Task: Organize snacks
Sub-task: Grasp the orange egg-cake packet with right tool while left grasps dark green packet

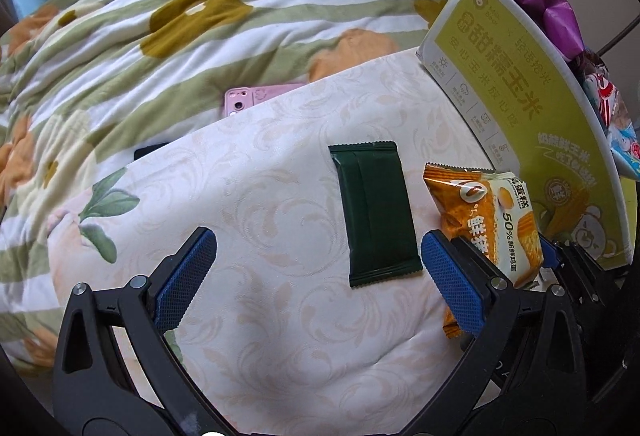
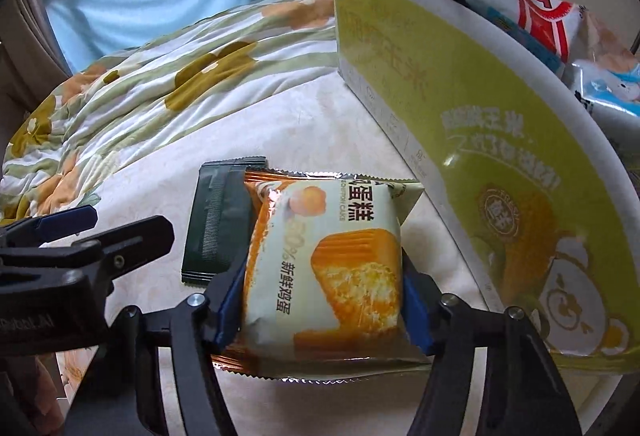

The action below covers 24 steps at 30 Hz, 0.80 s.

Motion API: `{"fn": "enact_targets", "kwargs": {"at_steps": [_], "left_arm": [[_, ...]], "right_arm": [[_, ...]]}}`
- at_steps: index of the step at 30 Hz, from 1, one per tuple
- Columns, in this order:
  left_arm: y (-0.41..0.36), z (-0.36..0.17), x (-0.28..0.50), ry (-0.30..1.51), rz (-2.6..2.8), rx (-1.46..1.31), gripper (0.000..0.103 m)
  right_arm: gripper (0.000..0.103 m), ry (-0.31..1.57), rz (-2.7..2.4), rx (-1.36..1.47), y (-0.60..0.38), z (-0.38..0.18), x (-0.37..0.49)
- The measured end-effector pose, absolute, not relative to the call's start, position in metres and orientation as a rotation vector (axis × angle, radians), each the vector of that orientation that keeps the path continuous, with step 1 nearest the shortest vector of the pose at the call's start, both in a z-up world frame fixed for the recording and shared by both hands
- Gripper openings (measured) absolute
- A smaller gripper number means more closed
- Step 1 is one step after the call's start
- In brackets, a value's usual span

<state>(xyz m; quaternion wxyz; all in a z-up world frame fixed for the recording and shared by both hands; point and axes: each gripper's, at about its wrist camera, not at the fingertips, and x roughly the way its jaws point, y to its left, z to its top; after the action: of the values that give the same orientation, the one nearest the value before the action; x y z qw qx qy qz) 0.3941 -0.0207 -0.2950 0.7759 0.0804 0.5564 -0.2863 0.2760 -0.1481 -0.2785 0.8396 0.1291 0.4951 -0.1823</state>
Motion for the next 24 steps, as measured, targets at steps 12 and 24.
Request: {"fn": "enact_targets", "kwargs": {"at_steps": [12, 24], "left_arm": [[-0.071, -0.322, 0.399, 1.22, -0.641, 0.317, 0.099], [-0.067, -0.318, 0.391, 1.176, -0.617, 0.424, 0.066]], "right_arm": [[0.061, 1.053, -0.449, 0.271, -0.147, -0.279, 0.251], [0.061, 1.055, -0.437, 0.261, -0.146, -0.279, 0.252]]}}
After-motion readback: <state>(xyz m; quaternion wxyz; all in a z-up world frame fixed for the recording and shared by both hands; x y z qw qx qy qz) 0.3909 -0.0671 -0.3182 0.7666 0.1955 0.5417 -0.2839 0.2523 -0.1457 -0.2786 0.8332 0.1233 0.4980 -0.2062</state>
